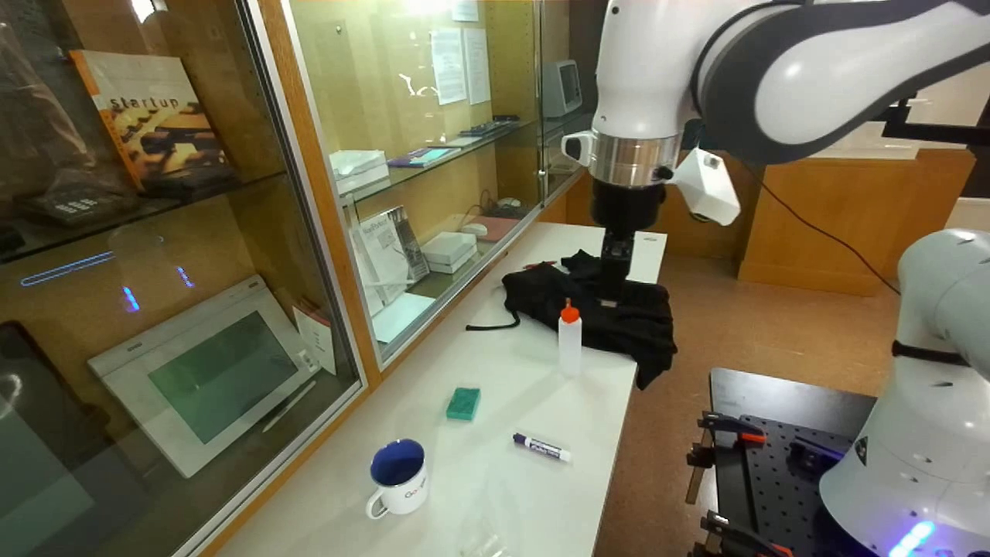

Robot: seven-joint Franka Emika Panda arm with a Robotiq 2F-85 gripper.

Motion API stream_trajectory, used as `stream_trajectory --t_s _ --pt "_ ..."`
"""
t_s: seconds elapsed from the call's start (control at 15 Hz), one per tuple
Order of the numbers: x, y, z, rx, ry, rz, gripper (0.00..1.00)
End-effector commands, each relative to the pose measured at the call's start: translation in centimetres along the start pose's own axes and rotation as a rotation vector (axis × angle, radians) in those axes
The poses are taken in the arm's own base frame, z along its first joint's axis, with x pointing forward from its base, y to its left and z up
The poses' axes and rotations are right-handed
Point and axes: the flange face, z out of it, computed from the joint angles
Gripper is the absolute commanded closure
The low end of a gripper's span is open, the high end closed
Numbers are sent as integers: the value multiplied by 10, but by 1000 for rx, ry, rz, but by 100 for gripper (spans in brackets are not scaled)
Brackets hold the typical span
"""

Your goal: Use the green sponge to wipe the surface

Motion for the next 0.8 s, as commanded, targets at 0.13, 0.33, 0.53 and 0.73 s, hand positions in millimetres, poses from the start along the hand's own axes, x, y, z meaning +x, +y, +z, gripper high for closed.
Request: stream_trajectory --t_s 0.13,0.33,0.53,0.73 --pt "83 50 43 -71 55 74 0" --pt "113 69 71 -77 60 73 0" --pt "104 69 75 -79 38 61 0" --pt "113 71 79 -83 34 57 0"
